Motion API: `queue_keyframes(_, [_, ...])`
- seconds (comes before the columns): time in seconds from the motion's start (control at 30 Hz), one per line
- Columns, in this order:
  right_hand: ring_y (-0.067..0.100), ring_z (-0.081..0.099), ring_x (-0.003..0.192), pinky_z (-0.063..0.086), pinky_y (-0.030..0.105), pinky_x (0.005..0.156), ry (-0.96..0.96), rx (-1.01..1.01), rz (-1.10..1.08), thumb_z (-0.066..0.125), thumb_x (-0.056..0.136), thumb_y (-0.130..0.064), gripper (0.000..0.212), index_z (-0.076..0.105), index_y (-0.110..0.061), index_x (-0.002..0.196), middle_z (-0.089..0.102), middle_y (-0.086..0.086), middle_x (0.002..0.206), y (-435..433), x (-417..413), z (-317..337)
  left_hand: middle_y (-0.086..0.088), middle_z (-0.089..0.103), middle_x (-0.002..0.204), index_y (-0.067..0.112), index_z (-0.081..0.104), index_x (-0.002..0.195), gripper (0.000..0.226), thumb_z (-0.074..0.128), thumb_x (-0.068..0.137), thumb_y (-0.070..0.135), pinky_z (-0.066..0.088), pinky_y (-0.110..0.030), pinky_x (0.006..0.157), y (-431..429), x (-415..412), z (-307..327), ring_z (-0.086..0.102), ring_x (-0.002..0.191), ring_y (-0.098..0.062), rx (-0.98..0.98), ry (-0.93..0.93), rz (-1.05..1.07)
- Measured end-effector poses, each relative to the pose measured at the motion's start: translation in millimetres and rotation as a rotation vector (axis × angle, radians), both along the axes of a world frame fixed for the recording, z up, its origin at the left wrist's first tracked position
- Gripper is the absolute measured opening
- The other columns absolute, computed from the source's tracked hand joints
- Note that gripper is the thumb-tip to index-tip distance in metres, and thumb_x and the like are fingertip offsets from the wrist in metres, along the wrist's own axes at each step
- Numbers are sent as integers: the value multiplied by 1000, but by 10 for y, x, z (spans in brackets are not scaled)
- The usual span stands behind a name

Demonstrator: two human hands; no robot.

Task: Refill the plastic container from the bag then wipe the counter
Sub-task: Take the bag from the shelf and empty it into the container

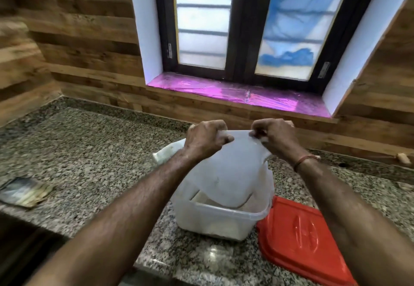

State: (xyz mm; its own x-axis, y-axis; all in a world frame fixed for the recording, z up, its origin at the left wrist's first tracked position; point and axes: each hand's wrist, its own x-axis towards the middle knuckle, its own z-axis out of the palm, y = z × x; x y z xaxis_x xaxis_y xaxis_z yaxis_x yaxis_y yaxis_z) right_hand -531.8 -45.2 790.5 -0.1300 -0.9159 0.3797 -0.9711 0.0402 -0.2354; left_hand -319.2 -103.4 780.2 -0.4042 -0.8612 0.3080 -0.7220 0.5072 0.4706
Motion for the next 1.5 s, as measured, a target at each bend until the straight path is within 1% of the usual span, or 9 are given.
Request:
queue_keyframes(0.2, [18,69,110,42,44,98,67,47,244,76,88,-46,30,71,-35,116,75,-10,113,-75,383,-18,7,73,86,31,69,78,20,75,84,48,36,-28,66,-38,281,-24,70,90,-21,22,-33,75])
queue_keyframes(0.47, [28,69,88,46,34,72,-107,75,35,71,93,-44,26,76,-20,85,72,0,80,-303,223,43,8,75,113,34,71,110,49,75,74,68,54,-39,92,-169,803,104,69,109,-20,186,-66,111])
queue_keyframes(0.73, [14,62,88,47,25,76,-182,21,239,77,90,-44,23,75,-28,105,73,-7,98,-296,710,103,11,74,78,34,71,86,31,74,62,52,61,-47,70,-107,738,-6,73,81,-16,186,356,101])
queue_keyframes(0.83, [12,55,77,31,16,57,-161,22,185,75,93,-40,18,71,-26,83,62,-8,78,-310,715,112,8,71,101,38,63,111,45,84,72,43,61,-44,78,-114,720,-71,70,90,-15,116,416,104])
queue_keyframes(0.93, [14,61,78,36,23,61,-210,26,162,74,94,-39,21,77,-20,85,68,-6,77,-358,583,122,-8,30,164,28,20,161,106,84,79,45,46,-38,106,-64,735,-105,45,141,-24,-104,393,96])
queue_keyframes(1.07, [16,62,77,44,30,67,-226,58,192,72,96,-38,24,77,-17,85,69,-5,76,-397,549,125,4,34,166,26,37,159,82,75,88,43,44,-47,114,-39,708,-43,44,146,-20,-285,45,-34])
queue_keyframes(1.2, [14,60,79,40,28,68,-287,46,188,70,97,-36,18,77,-25,84,66,-10,74,-383,517,75,1,10,172,18,20,164,96,77,88,36,42,-42,114,-21,746,-14,34,153,-25,-331,192,-26])
queue_keyframes(1.33, [13,57,74,46,32,69,-268,65,210,69,98,-35,19,73,-28,80,62,-14,70,-371,510,53,3,22,170,25,30,161,84,74,91,38,48,-47,111,-4,756,-124,47,144,-22,-175,41,-125])
queue_keyframes(1.5, [10,53,63,49,34,65,-387,19,229,66,101,-30,33,65,-30,67,57,-11,63,-370,440,65,-3,58,146,26,44,149,72,77,87,42,57,-41,97,-6,869,-357,65,120,-16,219,447,11])
